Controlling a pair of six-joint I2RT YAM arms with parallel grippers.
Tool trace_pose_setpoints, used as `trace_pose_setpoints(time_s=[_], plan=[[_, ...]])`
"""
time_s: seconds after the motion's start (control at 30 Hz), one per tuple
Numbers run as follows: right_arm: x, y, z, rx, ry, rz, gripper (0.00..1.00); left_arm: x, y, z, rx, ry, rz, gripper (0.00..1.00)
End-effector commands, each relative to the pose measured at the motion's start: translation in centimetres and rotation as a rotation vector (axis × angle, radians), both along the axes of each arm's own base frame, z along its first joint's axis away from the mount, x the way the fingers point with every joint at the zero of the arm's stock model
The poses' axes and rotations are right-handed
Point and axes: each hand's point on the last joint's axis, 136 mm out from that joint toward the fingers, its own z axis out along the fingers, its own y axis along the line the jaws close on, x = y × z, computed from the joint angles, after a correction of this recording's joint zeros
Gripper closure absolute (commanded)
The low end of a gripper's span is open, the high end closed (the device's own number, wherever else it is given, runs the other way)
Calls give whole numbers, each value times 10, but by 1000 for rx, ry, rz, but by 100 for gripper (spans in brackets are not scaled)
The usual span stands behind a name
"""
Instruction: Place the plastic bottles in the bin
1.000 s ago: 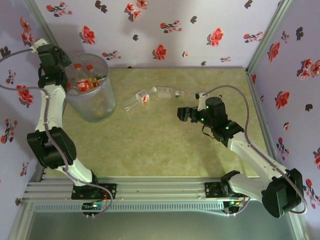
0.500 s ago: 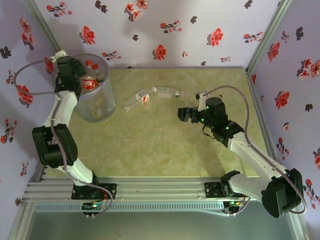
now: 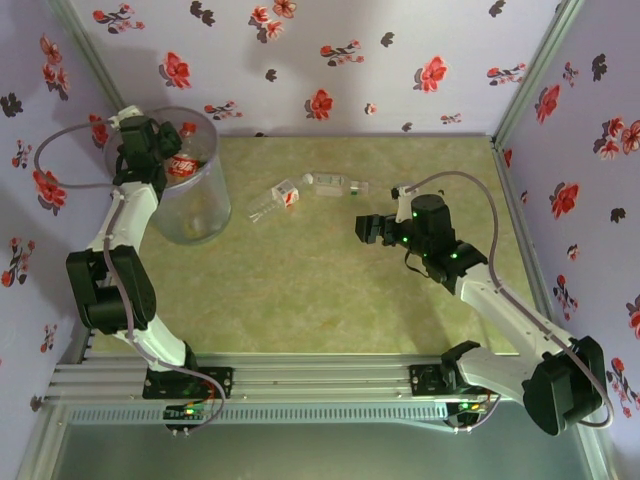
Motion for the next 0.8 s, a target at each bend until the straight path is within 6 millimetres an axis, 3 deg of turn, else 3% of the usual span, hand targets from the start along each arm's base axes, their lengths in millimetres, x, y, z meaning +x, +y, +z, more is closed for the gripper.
trace_pose_setpoints(time_s=[0.0,0.2,0.5,0.67,0.77], plan=[[6,0,5,3,-18,-3,1,-1,-5,9,45,45,-32,15],[16,-4,1,-40,-3,-32,1,-11,-6,45,89,24,-48,7],[52,-17,-40,-236,108,9,1,-37,-8,98,103,-7,-49,0],[85,-21,-56,-348,115,63,1,-68,-16,129,85,-43,-52,0],[110,-18,-60,-394,77,114,1,-95,-28,133,40,-67,-61,0]])
